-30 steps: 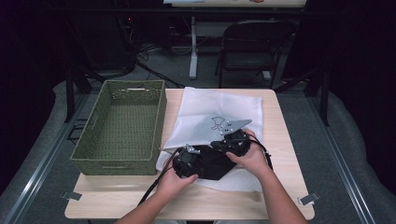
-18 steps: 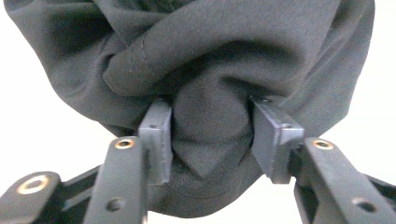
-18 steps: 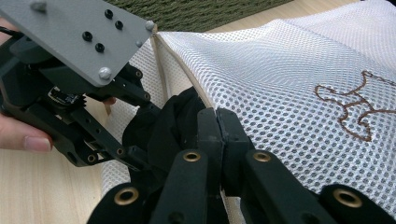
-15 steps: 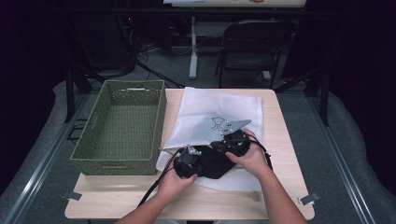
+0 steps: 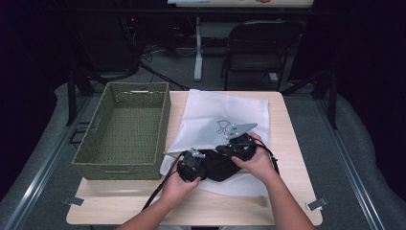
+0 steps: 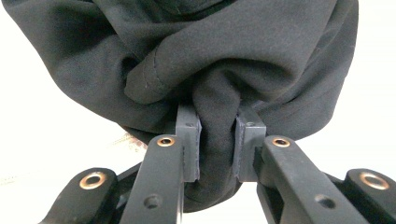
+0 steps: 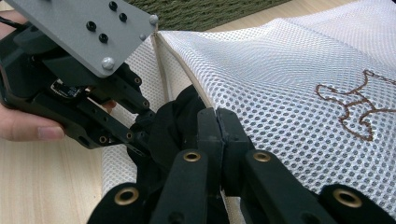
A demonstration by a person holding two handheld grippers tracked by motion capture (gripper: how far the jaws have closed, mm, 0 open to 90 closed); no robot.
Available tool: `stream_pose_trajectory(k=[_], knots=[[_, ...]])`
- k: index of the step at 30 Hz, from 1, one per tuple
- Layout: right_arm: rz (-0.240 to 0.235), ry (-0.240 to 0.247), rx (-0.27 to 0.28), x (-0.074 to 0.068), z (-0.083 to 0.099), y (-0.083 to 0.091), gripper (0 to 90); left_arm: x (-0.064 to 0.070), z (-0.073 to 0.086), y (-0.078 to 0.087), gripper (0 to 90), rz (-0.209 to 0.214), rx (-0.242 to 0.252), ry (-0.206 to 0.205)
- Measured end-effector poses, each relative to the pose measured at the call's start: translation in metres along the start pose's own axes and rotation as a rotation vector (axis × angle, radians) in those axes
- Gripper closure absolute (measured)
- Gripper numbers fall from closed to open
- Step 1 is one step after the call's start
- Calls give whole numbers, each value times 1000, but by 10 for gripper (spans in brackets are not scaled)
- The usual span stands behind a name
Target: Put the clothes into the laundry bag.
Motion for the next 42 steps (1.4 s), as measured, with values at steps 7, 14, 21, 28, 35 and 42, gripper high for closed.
stream_pose_trajectory(k=[7,14,21,28,35,42], knots=[[1,-5,1,-1,0,0,896,0,-2,2,785,30,7,15],[1,2,-1,-1,0,0,896,1,-7,4,788,49,17,33],[1,3,0,-2,0,1,896,-1,-14,4,789,56,31,52],[-4,5,6,-3,-1,2,896,-2,-21,7,790,58,34,58],[-8,12,8,-4,-2,3,897,-2,-30,7,790,54,46,73],[-9,14,9,-5,-3,3,897,-2,-38,8,789,46,47,72]])
Point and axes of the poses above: each handheld gripper's, and its own axes: y roughly backward along the jaws, z roughly out of its underside, x roughly to its right, the point moved 7 cm from there along -y, roughly forward along the jaws, and after that the axes turned 7 degrees about -x, right-handed, at the moved point
